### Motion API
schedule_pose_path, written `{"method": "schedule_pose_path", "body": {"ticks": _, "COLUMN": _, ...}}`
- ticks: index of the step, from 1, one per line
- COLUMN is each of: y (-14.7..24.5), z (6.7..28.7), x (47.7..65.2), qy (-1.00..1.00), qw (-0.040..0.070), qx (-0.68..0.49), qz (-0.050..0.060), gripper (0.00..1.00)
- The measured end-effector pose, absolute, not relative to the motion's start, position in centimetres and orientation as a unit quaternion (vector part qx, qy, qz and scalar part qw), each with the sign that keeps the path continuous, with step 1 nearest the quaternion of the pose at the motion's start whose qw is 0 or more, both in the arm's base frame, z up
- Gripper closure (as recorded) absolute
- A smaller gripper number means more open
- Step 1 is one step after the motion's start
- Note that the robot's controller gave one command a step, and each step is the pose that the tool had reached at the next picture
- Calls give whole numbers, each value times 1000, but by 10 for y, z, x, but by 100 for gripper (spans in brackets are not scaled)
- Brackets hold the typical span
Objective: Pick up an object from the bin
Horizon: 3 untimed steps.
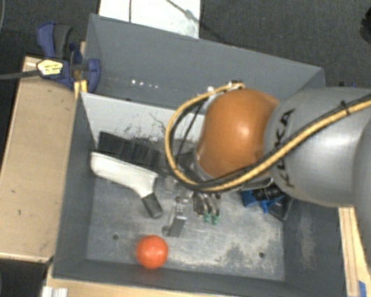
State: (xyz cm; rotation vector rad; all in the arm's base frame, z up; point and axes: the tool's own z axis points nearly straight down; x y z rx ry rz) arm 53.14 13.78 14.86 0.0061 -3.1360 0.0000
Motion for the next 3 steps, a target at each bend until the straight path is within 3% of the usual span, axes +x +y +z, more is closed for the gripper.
{"method": "schedule_pose_path", "body": {"ticks": 1, "y": 137, "z": 153, "x": 533, "qy": -1000, "qw": -1, "qx": 0, "qz": -1, "gripper": 0}}
{"method": "schedule_pose_path", "body": {"ticks": 2, "y": 154, "z": 155, "x": 550, "qy": -1000, "qw": 2, "qx": 23, "qz": 1, "gripper": 0}}
{"method": "schedule_pose_path", "body": {"ticks": 3, "y": 215, "z": 137, "x": 565, "qy": -998, "qw": -4, "qx": 68, "qz": -1, "gripper": 0}}
